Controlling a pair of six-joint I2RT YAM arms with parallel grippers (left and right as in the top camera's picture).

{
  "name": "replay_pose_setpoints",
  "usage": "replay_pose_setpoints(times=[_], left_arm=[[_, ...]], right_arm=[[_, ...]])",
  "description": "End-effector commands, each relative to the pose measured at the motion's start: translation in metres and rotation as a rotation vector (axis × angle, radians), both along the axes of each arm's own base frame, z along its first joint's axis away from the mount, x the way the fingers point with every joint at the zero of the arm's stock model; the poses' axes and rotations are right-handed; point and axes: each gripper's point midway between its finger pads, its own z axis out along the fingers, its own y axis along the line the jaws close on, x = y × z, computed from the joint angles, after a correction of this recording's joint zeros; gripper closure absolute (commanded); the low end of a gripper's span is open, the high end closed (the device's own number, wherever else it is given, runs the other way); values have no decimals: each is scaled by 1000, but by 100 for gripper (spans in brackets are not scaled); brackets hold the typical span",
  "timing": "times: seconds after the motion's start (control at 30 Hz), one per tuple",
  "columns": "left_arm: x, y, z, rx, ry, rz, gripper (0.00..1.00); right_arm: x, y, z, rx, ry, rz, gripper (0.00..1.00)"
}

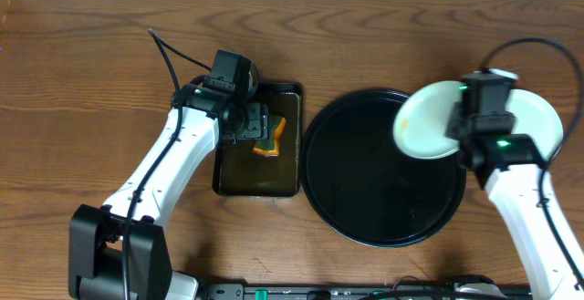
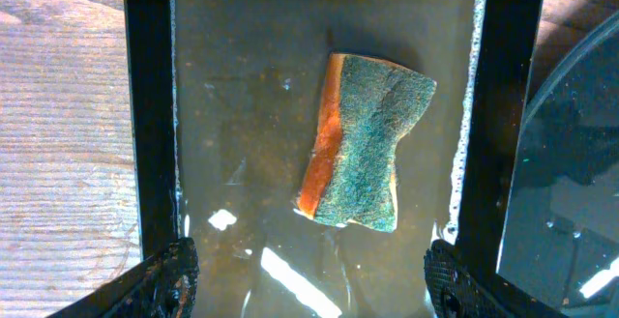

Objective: Clean dirty plates on tray and stack at the side
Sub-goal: 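Lower the plate onto the stack right of the tray and release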

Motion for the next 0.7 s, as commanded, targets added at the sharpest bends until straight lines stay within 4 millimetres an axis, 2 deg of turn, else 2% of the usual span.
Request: replay_pose_setpoints(times=[0.0, 0.1, 0.2, 0.27, 0.33, 0.37, 0.47, 0.67], left_arm=[[6, 3, 7, 7, -24, 16, 24], [6, 3, 7, 7, -24, 16, 24], [6, 3, 7, 7, -24, 16, 24], [6, 3, 7, 7, -24, 16, 24], [6, 3, 7, 7, -24, 16, 24], [6, 3, 7, 7, -24, 16, 24], [6, 3, 7, 7, -24, 16, 24], [6, 3, 7, 7, -24, 16, 25]], right_arm=[[-5, -41, 10, 64, -69, -178, 99], [-17, -79, 9, 70, -78, -305, 99], [-27, -107, 4, 86, -80, -395, 99], [-33, -120, -2, 115, -77, -433, 99], [-34, -125, -8, 159, -73, -439, 99], [-31, -121, -16, 221, -66, -416, 99], [-26, -87, -31, 381, -3, -258, 96], [-66, -42, -55, 573, 205, -236, 93]])
